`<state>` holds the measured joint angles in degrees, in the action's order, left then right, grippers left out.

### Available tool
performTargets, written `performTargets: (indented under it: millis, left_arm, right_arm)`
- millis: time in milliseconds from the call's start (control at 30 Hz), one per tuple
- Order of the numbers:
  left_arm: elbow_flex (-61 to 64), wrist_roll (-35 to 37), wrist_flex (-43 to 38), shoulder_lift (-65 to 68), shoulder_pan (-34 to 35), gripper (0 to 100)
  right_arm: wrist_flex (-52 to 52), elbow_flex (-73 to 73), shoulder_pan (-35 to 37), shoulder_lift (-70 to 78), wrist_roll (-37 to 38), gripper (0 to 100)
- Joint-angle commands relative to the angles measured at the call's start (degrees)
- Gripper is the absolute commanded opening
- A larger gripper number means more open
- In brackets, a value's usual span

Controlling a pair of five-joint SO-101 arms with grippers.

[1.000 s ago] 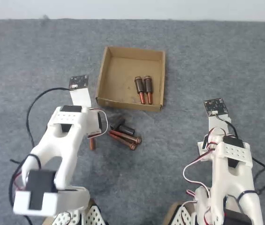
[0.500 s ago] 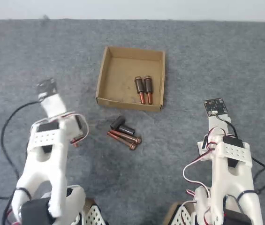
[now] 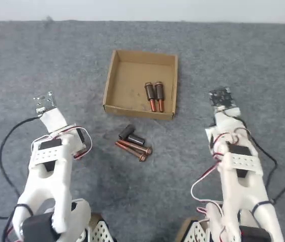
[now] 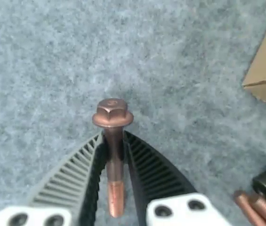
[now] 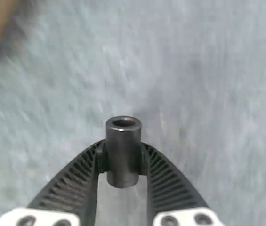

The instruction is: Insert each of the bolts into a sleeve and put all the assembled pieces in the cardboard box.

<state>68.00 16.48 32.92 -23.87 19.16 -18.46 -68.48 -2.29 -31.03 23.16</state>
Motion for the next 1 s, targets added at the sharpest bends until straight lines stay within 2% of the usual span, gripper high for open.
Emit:
performTargets:
  millis: [0, 300, 400, 667, 867, 967]
  left_arm:
    - [-0.22, 0.53, -1.67, -3.52, 0.26, 1]
    - [-0.13, 0.53, -1.67, -3.52, 0.44, 1]
    - [-0.13, 0.53, -1.67, -3.52, 0.44, 1]
    - [-0.04, 0.53, -1.67, -3.52, 0.53, 1]
    - [-0.04, 0.53, -1.67, -3.52, 0.53, 1]
    - [-0.04, 0.53, -1.67, -3.52, 0.53, 1]
  right_arm:
    - [8.48, 0.70, 3.65, -2.24, 0.44, 0.9]
    - [36.70, -6.51, 9.01, -2.15, 0.44, 0.9]
    - [42.95, -7.30, 10.24, -2.07, 0.44, 0.9]
    - [44.26, -5.80, 11.21, 0.48, 0.35, 0.9]
    - [44.44, 1.14, 11.12, 13.76, 0.35, 0.9]
    - [49.45, 3.52, 11.12, 20.62, 0.35, 0.9]
